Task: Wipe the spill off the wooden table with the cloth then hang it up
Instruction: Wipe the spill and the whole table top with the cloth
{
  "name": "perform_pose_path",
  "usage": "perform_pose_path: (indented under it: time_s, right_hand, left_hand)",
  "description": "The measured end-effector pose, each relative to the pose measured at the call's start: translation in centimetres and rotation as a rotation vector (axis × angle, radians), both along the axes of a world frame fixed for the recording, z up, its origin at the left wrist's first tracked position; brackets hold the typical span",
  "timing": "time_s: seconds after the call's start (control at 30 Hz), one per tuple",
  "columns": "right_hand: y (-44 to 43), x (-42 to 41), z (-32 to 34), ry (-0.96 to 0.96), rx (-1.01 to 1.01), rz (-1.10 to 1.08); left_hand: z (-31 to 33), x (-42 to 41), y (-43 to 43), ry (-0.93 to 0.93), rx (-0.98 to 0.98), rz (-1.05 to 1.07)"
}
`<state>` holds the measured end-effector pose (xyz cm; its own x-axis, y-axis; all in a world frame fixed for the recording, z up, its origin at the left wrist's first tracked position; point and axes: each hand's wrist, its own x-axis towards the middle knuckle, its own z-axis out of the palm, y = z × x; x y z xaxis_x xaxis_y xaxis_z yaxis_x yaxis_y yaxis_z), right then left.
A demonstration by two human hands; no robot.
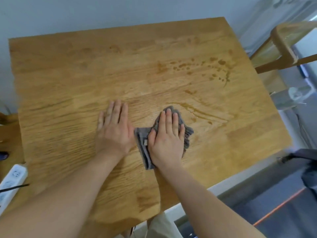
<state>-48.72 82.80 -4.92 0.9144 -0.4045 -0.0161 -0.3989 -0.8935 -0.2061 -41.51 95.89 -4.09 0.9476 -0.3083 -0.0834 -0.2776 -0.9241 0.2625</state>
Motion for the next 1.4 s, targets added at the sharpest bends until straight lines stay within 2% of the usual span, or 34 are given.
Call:
perform_pose_path:
  time_s: [0.07,0.13,0.17,0.23,0.3,0.37,0.43,0.57,0.67,0.7,0.73,0.83,0.9,0.93,0.97,1.1,1.17,1.23,1.3,1.4]
  right_hand:
    - [3.1,0.1,0.0,-0.009,0.026,0.150]
    - [1.6,-0.8,0.4,0.001,0.035,0.337]
    - [-0.5,-1.7,0.4,0.002,0.021,0.345]
    - [-5.4,-4.2,0.3,0.017,-0.028,0.139]
    - [-9.4,-5.9,0.5,0.059,-0.022,-0.198]
    - [-9.4,-5.2,0.7,0.092,0.021,-0.477]
    - [-6.4,-2.4,0.9,0.078,0.071,-0.552]
    - [-0.8,0.9,0.5,0.026,0.072,-0.051]
    - [-5.2,-0.1,0.7,0.028,0.044,0.301]
    - [-7.9,-0.7,0.7,0.041,0.019,0.316]
    - [-10.7,-0.9,0.7,0.045,-0.005,0.244]
    - [-17.5,-0.4,1.1,0.074,-0.010,-0.225]
    - [-15.9,1.3,1.2,0.093,0.018,-0.458]
    - [-13.3,2.1,1.2,0.083,0.032,-0.491]
    - [-10.1,2.7,1.0,0.056,0.038,-0.434]
    - [1.2,3.9,0.7,-0.011,0.068,0.146]
    - [-0.3,4.4,1.2,0.010,0.084,0.353]
    - [-5.2,4.6,1.3,0.019,0.049,0.441]
    - [-11.0,5.1,1.0,-0.020,0.006,0.232]
    - [-14.7,6.1,1.3,0.038,0.015,-0.326]
  left_hand:
    - [-0.3,0.2,0.3,-0.038,-0.093,0.001]
    - [-0.4,0.1,0.4,-0.034,-0.118,-0.005]
    - [-0.4,0.1,0.4,-0.036,-0.108,-0.012]
    - [-0.2,0.2,0.4,-0.036,-0.074,-0.019]
    - [-0.4,0.1,0.4,-0.027,-0.036,-0.021]
    - [-0.4,0.2,0.3,-0.016,-0.014,-0.024]
    - [-0.4,0.2,0.2,-0.019,-0.023,-0.021]
    - [-0.3,0.3,0.0,-0.025,-0.055,-0.004]
    - [-0.2,-0.1,0.0,-0.024,-0.066,0.000]
    - [-0.2,-0.2,0.0,-0.023,-0.060,0.001]
    - [-0.2,-0.2,0.1,-0.022,-0.049,0.001]
    - [-0.4,0.2,0.0,-0.016,-0.026,-0.005]
    - [-0.5,0.7,0.0,-0.023,-0.032,-0.001]
    - [-0.5,0.7,0.0,-0.028,-0.034,0.003]
    - [-0.6,0.5,0.0,-0.040,-0.037,0.008]
    - [-0.5,0.2,-0.1,-0.092,-0.054,-0.002]
    - [-0.3,0.4,0.0,-0.095,-0.045,-0.008]
    - [-0.2,0.4,0.0,-0.087,-0.040,-0.007]
    - [-0.3,0.2,-0.1,-0.062,-0.030,-0.008]
    - [-0.5,0.5,0.1,-0.044,-0.017,-0.013]
